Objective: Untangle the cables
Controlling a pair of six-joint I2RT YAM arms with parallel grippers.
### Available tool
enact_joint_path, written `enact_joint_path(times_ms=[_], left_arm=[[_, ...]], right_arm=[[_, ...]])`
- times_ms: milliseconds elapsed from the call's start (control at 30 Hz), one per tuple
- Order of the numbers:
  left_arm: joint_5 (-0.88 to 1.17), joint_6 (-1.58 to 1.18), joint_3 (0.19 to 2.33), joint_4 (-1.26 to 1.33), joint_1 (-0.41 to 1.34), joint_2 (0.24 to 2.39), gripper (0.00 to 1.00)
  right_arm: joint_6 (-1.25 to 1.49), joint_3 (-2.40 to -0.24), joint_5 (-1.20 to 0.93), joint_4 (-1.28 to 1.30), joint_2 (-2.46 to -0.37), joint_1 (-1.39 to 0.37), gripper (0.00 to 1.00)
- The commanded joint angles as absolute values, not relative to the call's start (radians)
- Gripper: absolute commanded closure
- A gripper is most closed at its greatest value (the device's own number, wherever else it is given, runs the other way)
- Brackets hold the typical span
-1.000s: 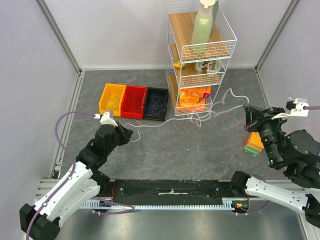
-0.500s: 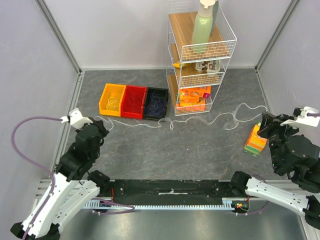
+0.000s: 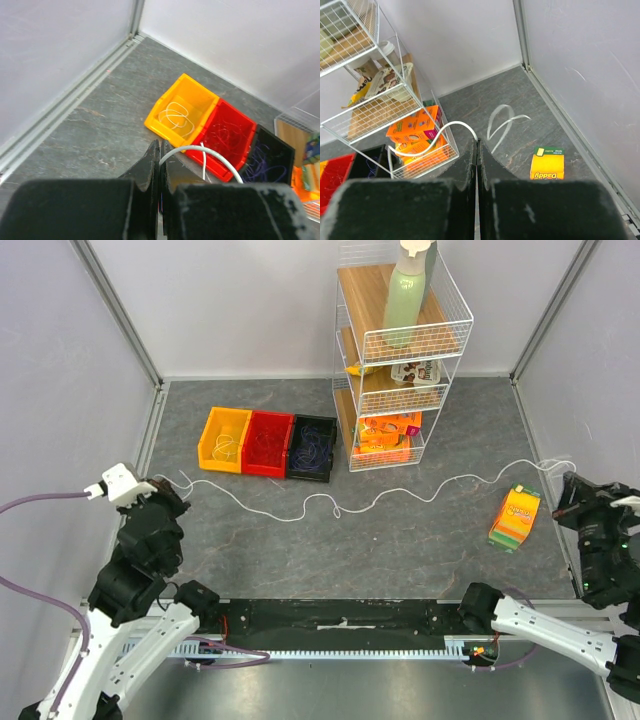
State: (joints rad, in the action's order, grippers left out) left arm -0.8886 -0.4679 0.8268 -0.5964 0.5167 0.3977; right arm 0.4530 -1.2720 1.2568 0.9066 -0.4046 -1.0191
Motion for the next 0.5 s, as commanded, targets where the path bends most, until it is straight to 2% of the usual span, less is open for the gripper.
enact_joint_path(times_ms=[0, 233, 467], left_arm=[[-1.014, -0.322, 0.887, -0.526, 0.514, 0.387, 0.98], [-1.009, -0.25, 0.874, -0.445, 0.515, 0.353, 0.98], [-1.094, -0.094, 0.884, -0.365, 0.514, 0.341, 0.98]], right_arm=[[0.443, -1.361, 1.296, 0.936, -0.364, -1.02, 1.0], [0.428, -1.319, 1.235, 0.931, -0.362, -1.022, 1.0], [0.373, -1.396, 1.301, 0.937, -0.328, -1.022, 1.0]])
